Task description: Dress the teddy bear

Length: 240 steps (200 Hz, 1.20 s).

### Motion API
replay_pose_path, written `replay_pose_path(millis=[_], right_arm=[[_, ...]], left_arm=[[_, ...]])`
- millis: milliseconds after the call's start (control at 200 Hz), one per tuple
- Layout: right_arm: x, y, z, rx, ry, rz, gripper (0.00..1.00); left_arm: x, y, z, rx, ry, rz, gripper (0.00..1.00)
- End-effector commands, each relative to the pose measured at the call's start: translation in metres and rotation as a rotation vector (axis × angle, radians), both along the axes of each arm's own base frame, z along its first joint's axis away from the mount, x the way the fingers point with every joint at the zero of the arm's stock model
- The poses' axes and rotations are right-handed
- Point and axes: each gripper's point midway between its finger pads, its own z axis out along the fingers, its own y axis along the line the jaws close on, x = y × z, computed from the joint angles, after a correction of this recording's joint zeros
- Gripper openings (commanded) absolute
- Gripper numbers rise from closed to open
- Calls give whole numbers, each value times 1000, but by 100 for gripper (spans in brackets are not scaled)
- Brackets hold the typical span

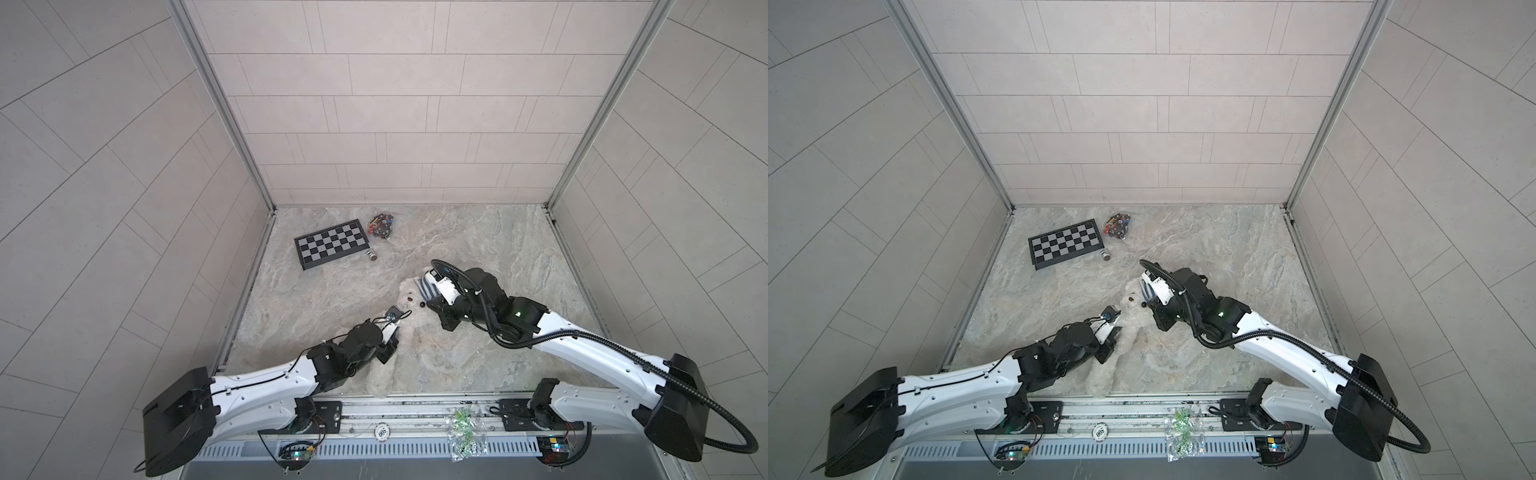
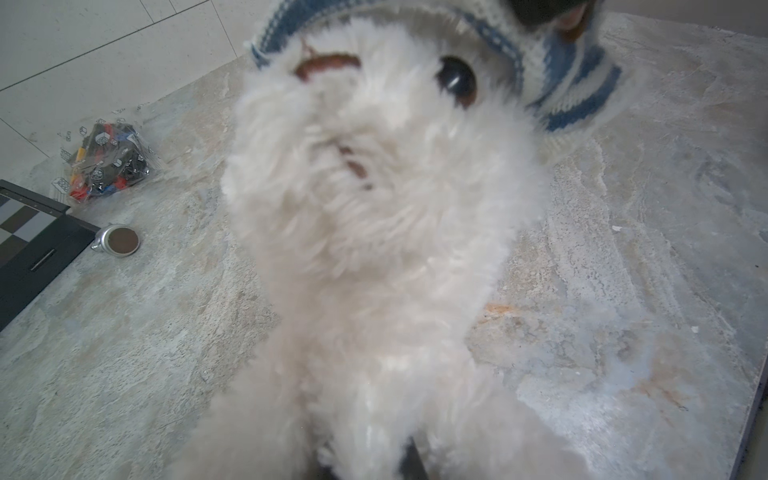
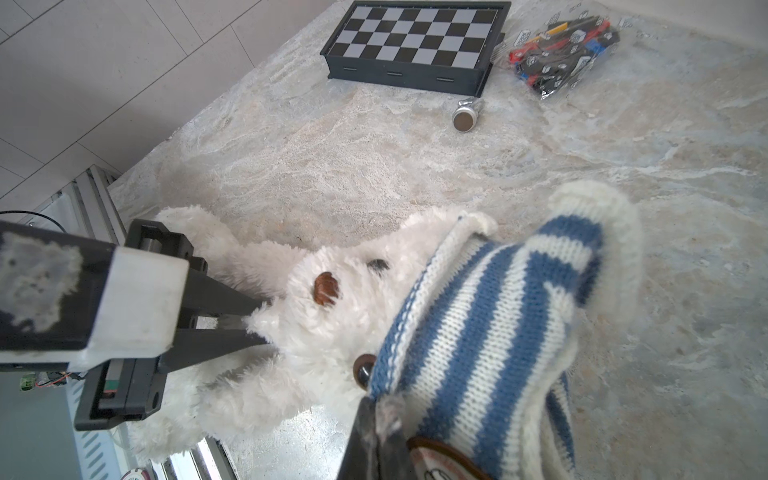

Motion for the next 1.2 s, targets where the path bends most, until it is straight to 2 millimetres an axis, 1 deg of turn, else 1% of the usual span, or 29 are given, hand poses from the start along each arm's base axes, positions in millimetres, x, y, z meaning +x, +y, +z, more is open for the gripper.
replay_pose_path(millis=[0,85,180,290,375,506,651,711,746,856,921,1001,1076,1196], right_arm=[[-1,3,-4,-13,24,-3,0],[1,3,-16,-27,49,-13,0],[3,3,-29,-36,70,-36,0],[10,1,-44,-60,90,-65,0],[17,-2,-56,-74,123,-90,0],[25,-6,-76,-74,211,-106,0],[31,-15,-86,-72,259,-130,1],[34,-19,-90,-68,279,-140,3],[35,-21,-92,-62,295,-140,7],[37,-31,-90,-59,320,-147,20],[40,-39,-84,-58,307,-167,28],[44,-49,-74,-60,278,-188,36],[52,-61,-66,-58,241,-237,38],[68,-78,-48,-53,171,-301,39]], left_arm=[[-1,-1,3,-13,23,15,0],[-7,-5,-3,-7,80,-7,0],[-7,-7,-13,52,133,-2,0],[-8,-12,-24,67,179,0,0],[-6,-12,-34,97,200,18,0],[-4,-16,-44,126,224,23,0],[0,-21,-53,162,235,22,0],[2,-21,-58,174,244,29,0],[3,-21,-61,176,251,32,0],[6,-19,-69,178,272,41,0],[6,-20,-71,174,278,38,0],[6,-19,-74,182,281,36,0],[5,-19,-77,194,284,33,0],[5,-20,-81,201,289,33,0]])
